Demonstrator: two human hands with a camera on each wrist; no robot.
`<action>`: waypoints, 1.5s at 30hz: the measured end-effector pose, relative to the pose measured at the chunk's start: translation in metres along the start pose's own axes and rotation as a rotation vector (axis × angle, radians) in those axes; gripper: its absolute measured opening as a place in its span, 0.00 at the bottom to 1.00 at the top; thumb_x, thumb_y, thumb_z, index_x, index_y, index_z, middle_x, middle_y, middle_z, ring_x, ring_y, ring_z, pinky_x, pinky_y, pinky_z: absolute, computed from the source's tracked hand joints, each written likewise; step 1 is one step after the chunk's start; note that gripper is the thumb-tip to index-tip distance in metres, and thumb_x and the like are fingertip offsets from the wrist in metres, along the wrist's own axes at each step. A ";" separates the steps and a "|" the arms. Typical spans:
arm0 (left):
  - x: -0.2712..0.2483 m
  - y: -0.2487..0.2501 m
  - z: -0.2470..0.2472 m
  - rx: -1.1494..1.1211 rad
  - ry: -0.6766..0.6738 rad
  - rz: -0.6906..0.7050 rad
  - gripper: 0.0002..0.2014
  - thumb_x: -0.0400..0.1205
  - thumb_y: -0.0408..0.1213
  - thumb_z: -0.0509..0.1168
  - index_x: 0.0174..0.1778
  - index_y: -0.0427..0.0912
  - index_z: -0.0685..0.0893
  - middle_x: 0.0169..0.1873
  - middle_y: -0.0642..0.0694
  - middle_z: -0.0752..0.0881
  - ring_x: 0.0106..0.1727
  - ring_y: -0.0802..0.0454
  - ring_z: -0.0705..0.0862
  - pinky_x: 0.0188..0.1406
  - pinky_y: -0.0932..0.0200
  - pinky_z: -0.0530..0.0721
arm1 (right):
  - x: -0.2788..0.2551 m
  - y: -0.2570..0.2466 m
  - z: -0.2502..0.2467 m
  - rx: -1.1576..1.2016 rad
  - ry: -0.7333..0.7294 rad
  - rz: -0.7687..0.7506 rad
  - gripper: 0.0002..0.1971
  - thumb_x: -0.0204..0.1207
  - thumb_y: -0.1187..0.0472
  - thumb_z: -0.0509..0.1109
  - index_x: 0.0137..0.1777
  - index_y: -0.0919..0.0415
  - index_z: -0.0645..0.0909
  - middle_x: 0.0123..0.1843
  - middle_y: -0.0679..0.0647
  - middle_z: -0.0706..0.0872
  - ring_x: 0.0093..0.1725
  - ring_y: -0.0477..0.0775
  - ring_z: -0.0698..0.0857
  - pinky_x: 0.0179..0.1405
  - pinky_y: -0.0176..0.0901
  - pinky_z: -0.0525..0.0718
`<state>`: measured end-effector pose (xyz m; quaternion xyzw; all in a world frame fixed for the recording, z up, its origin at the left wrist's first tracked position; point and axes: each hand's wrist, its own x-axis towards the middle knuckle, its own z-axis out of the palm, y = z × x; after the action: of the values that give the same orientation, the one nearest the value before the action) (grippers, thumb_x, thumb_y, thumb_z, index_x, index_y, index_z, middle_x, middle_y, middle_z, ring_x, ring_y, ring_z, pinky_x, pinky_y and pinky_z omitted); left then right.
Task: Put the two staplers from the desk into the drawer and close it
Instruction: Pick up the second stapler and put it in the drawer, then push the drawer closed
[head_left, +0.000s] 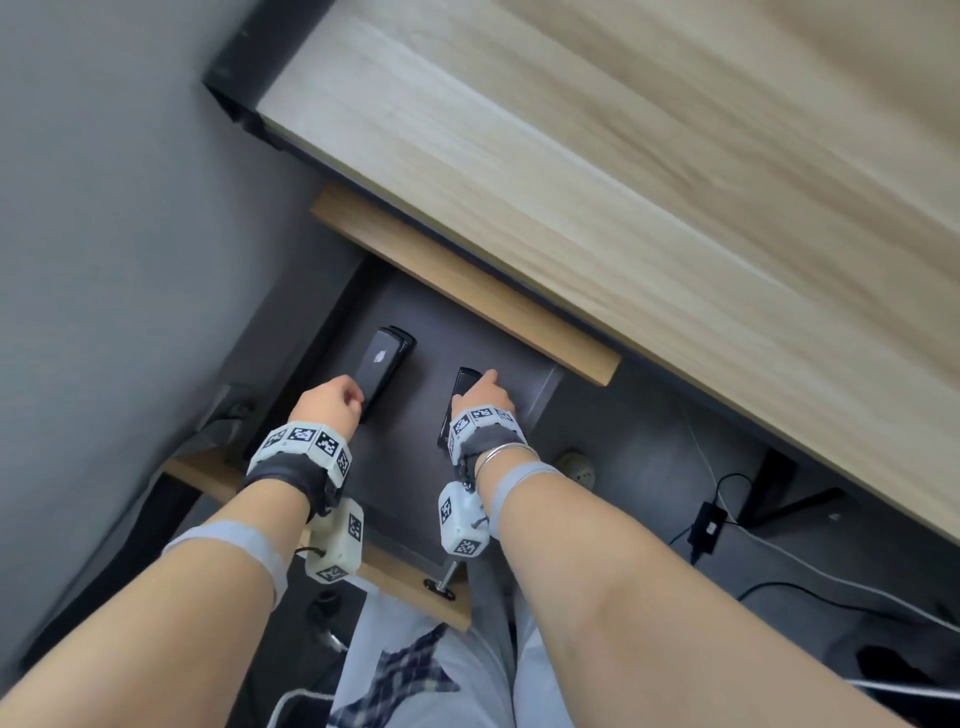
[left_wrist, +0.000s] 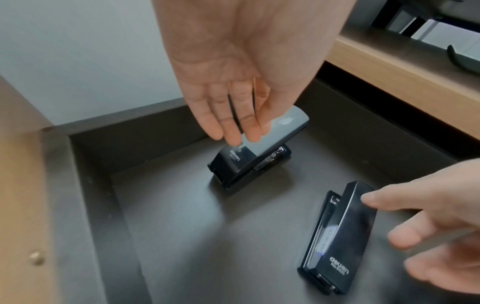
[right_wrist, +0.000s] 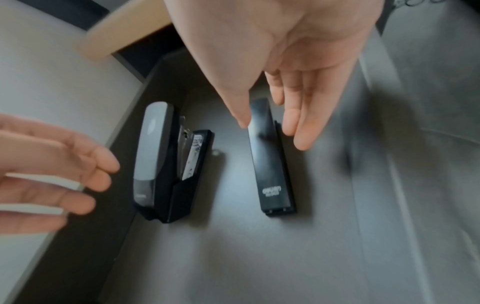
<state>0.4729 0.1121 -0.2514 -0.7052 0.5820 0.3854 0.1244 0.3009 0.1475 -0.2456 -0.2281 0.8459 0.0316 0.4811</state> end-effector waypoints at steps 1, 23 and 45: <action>-0.003 -0.002 0.000 0.004 0.002 -0.016 0.09 0.78 0.32 0.58 0.41 0.47 0.81 0.48 0.36 0.89 0.41 0.41 0.81 0.42 0.58 0.76 | -0.003 0.000 -0.005 -0.040 0.001 -0.030 0.19 0.83 0.60 0.61 0.71 0.64 0.66 0.67 0.64 0.82 0.66 0.67 0.82 0.58 0.54 0.83; -0.092 -0.062 0.019 0.161 -0.206 -0.384 0.27 0.81 0.36 0.63 0.76 0.36 0.64 0.67 0.30 0.78 0.67 0.33 0.79 0.64 0.46 0.76 | -0.087 -0.015 -0.120 -0.182 0.406 -0.623 0.12 0.82 0.60 0.57 0.54 0.59 0.83 0.48 0.65 0.90 0.48 0.69 0.87 0.37 0.43 0.74; -0.056 0.017 0.007 0.219 -0.171 -0.254 0.14 0.77 0.34 0.68 0.56 0.31 0.85 0.58 0.32 0.87 0.52 0.36 0.86 0.47 0.55 0.81 | -0.068 -0.002 -0.191 -0.118 0.587 -0.571 0.12 0.81 0.57 0.58 0.49 0.59 0.83 0.43 0.63 0.90 0.40 0.65 0.82 0.36 0.43 0.73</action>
<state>0.4530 0.1519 -0.2125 -0.7200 0.5141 0.3592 0.2971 0.1782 0.1179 -0.0867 -0.4800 0.8467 -0.1211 0.1951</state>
